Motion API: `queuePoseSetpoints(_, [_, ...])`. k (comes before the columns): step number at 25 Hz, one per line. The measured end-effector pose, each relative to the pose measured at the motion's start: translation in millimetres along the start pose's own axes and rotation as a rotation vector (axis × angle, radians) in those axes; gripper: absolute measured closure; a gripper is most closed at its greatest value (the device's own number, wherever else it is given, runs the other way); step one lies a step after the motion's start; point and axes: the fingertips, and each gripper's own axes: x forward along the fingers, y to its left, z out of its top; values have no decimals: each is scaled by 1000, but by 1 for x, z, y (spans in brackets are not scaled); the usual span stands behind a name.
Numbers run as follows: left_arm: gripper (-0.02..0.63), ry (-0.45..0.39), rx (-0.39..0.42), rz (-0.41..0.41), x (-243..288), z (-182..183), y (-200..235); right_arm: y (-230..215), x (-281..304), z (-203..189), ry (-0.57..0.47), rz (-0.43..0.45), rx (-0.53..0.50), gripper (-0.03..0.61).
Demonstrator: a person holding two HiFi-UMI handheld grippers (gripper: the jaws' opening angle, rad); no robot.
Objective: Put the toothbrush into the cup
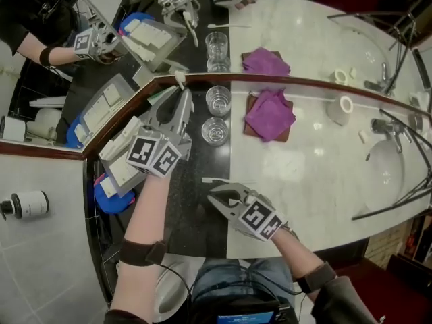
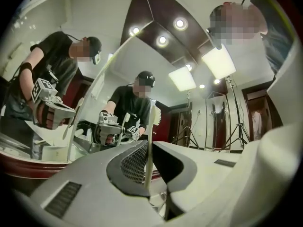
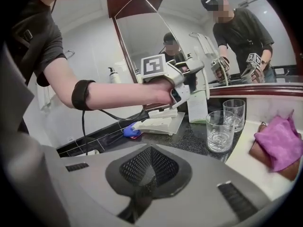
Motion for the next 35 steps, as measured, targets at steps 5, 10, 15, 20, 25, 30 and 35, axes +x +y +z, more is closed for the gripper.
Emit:
queuePoseSetpoints(5, [592, -23, -24, -63, 24, -7, 0, 3, 17, -6, 5, 33, -2, 560])
queuePoseSetpoints(10, [592, -21, -37, -109, 37, -20, 1, 1, 24, -15, 3, 44, 12, 560])
queuePoseSetpoints(15, [592, -12, -50, -135, 42, -30, 4, 0, 27, -20, 2, 48, 28, 560])
queuePoseSetpoints(20, [592, -14, -60, -155, 45, -29, 5, 0, 31, -23, 7, 56, 45, 560])
queuePoseSetpoints(25, [593, -3, -62, -199, 49, -28, 0, 3, 34, -23, 13, 63, 46, 560])
queuePoseSetpoints(30, [592, 12, -74, -218, 53, -33, -1, 2, 34, -21, 16, 65, 44, 560])
queuePoseSetpoints(35, [592, 54, -63, -230, 54, -49, 1, -4, 33, -22, 12, 59, 49, 560])
